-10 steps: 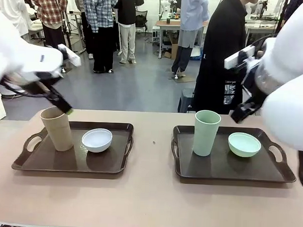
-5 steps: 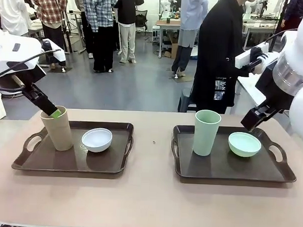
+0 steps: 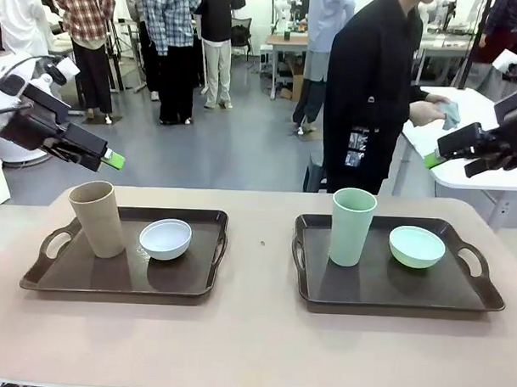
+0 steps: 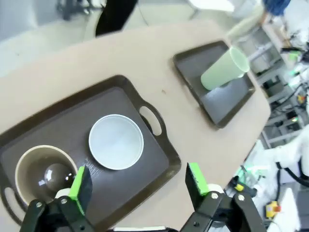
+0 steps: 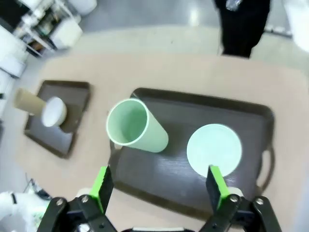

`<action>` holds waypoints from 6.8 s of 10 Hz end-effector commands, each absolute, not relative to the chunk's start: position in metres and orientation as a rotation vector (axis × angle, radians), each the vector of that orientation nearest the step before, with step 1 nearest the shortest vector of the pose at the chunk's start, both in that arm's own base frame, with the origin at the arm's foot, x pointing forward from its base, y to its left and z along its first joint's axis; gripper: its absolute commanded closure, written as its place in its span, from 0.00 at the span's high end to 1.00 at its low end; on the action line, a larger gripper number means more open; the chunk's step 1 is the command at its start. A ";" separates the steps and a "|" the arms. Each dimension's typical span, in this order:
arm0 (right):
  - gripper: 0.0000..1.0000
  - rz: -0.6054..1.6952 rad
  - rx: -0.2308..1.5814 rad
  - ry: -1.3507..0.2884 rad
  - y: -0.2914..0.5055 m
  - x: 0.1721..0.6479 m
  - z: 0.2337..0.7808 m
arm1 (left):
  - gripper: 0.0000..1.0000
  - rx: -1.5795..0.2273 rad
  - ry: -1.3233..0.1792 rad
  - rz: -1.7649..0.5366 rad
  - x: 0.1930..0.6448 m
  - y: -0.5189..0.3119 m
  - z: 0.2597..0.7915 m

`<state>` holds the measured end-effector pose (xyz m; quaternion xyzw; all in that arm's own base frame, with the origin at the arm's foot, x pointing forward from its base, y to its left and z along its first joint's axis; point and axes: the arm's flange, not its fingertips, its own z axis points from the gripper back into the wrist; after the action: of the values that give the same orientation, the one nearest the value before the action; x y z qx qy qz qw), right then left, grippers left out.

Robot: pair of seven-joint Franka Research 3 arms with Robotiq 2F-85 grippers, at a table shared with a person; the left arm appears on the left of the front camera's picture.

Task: Set up a tray with a mat and arrange the tableware.
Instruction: Pick up the Picnic Bowl and Reusable plastic cup from the Handle tray in front of the human's position and hold them in the air.

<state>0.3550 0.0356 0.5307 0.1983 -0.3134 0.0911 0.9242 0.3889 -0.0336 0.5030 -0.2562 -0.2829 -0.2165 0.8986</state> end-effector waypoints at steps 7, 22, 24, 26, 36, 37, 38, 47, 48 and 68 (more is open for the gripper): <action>1.00 -0.021 1.190 -0.364 -0.026 0.303 0.520 | 1.00 -1.141 -0.280 -0.180 0.328 0.032 0.547; 1.00 -0.006 1.370 -0.039 -0.027 0.292 0.503 | 1.00 -1.073 -0.162 -0.073 0.324 0.050 0.521; 1.00 -0.006 1.370 -0.039 -0.027 0.292 0.503 | 1.00 -1.232 -0.208 -0.103 0.319 0.045 0.520; 1.00 -0.006 1.370 -0.039 -0.027 0.292 0.503 | 1.00 -1.133 -0.186 -0.079 0.323 0.048 0.524; 1.00 -0.006 1.370 -0.039 -0.027 0.292 0.503 | 1.00 -1.133 -0.186 -0.079 0.323 0.048 0.524; 1.00 -0.006 1.370 -0.039 -0.027 0.292 0.503 | 1.00 -1.133 -0.186 -0.079 0.323 0.048 0.524; 1.00 -0.006 1.370 -0.039 -0.027 0.292 0.503 | 1.00 -1.133 -0.186 -0.079 0.323 0.048 0.524; 1.00 -0.227 0.638 0.324 -0.027 0.288 0.592 | 1.00 -0.224 -0.726 -0.938 0.380 -0.177 0.598; 1.00 -0.262 0.565 0.375 -0.019 0.299 0.579 | 1.00 -0.063 -0.794 -1.010 0.386 -0.214 0.585; 1.00 -0.473 -0.133 0.057 -0.007 0.497 0.459 | 1.00 -0.756 -0.492 -1.556 0.511 -0.373 0.443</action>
<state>0.4877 -0.0117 0.4717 -0.0008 0.0879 -0.2100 0.9737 0.4978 -0.3675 0.4487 -0.2958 -0.2162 -0.6830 0.6319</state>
